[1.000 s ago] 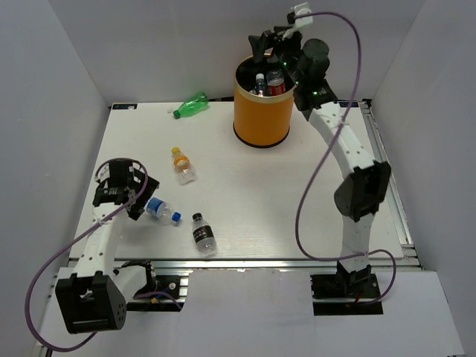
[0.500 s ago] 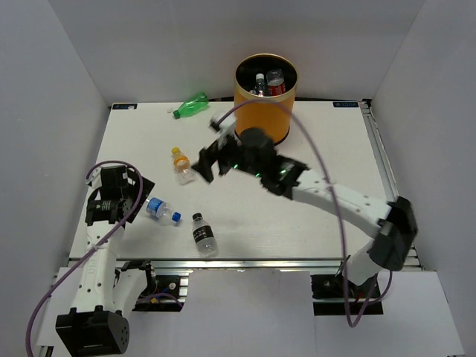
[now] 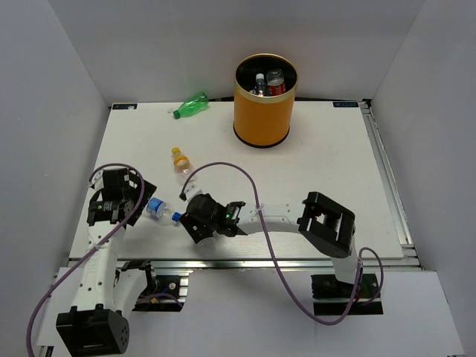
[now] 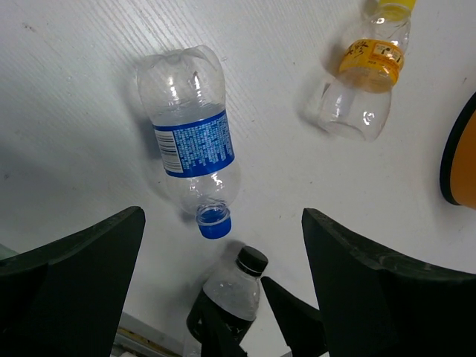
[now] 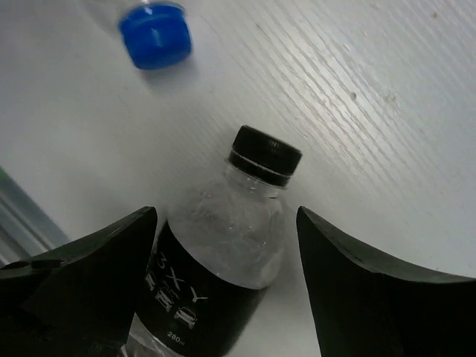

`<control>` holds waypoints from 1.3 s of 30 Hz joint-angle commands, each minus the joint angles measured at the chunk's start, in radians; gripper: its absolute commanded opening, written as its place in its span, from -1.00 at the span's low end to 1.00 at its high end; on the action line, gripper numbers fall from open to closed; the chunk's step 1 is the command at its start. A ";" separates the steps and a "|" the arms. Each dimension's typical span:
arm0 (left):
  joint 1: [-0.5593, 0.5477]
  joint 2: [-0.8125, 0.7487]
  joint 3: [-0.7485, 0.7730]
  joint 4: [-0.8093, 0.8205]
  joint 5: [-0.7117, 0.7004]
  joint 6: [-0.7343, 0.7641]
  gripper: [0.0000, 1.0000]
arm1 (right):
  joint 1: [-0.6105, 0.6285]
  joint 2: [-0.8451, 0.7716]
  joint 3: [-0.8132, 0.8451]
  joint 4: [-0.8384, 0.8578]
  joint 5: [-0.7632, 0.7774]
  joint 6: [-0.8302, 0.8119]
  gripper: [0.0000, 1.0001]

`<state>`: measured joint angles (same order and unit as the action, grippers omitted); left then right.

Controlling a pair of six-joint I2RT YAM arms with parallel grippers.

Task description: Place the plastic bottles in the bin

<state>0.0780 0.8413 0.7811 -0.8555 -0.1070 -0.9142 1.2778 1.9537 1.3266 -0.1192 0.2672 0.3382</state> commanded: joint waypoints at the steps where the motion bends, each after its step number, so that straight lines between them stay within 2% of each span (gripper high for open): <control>1: -0.001 -0.004 -0.029 0.022 0.012 0.000 0.96 | 0.009 0.017 -0.021 0.006 0.044 0.045 0.63; 4: -0.001 0.018 -0.040 0.052 0.023 -0.005 0.96 | 0.014 0.033 -0.021 -0.010 0.021 0.032 0.35; 7: -0.001 0.039 -0.042 0.061 0.021 -0.009 0.96 | 0.005 0.014 -0.001 -0.036 0.082 0.004 -0.28; 8: -0.001 0.047 -0.042 0.065 0.023 -0.009 0.96 | -0.017 -0.027 0.002 -0.034 0.119 -0.023 -0.73; 10: -0.001 0.054 -0.043 0.078 0.020 -0.011 0.96 | -0.056 -0.082 0.025 -0.002 0.135 -0.074 -0.84; 15: -0.001 0.097 -0.042 0.102 0.018 -0.002 0.96 | -0.337 -0.232 0.195 0.058 0.038 -0.288 -0.86; 16: -0.001 0.108 -0.034 0.105 0.010 -0.002 0.96 | -0.403 -0.248 0.254 0.102 0.050 -0.327 -0.84; 19: 0.000 0.148 -0.007 0.102 0.003 0.005 0.96 | -0.483 -0.240 0.324 0.263 0.133 -0.477 -0.79; 22: 0.000 0.166 -0.009 0.121 -0.016 -0.011 0.96 | -0.590 -0.141 0.465 0.341 0.161 -0.557 -0.76; 23: 0.000 0.171 -0.011 0.124 -0.019 -0.020 0.96 | -0.644 -0.045 0.526 0.334 0.153 -0.558 -0.75; 24: 0.000 0.176 -0.013 0.125 -0.017 -0.029 0.96 | -0.669 0.014 0.692 0.313 0.136 -0.556 -0.75; 25: -0.001 0.186 -0.014 0.128 -0.014 -0.034 0.96 | -0.693 0.083 0.798 0.284 0.118 -0.542 -0.63; 26: 0.000 0.191 -0.017 0.130 -0.008 -0.032 0.96 | -0.734 0.226 0.913 0.253 0.109 -0.533 -0.47; 27: 0.000 0.197 -0.017 0.127 -0.011 -0.031 0.96 | -0.748 0.291 1.135 0.190 0.095 -0.522 -0.25; 28: 0.002 0.212 -0.017 0.121 -0.016 -0.031 0.96 | -0.762 0.345 1.213 0.172 0.063 -0.515 -0.03; 30: 0.003 0.226 -0.006 0.098 -0.039 -0.031 0.96 | -0.772 0.361 1.231 0.211 0.063 -0.499 0.31; 31: 0.005 0.234 -0.005 0.095 -0.043 -0.034 0.96 | -0.772 0.323 1.094 0.254 0.038 -0.498 0.41; 33: 0.006 0.242 -0.011 0.093 -0.046 -0.038 0.96 | -0.772 0.188 0.922 0.363 0.026 -0.473 0.50; 34: 0.006 0.245 -0.016 0.093 -0.046 -0.052 0.96 | -0.772 0.160 0.875 0.383 0.026 -0.469 0.78; 37: 0.008 0.234 -0.037 0.107 -0.043 -0.063 0.96 | -0.772 0.151 0.991 0.269 0.044 -0.482 0.79; 39: 0.008 0.228 -0.048 0.128 -0.043 -0.064 0.96 | -0.772 0.123 0.997 0.256 0.024 -0.501 0.79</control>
<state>0.0818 1.0893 0.7448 -0.7525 -0.1314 -0.9600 0.4973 2.2284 2.2242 0.0677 0.3145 -0.1406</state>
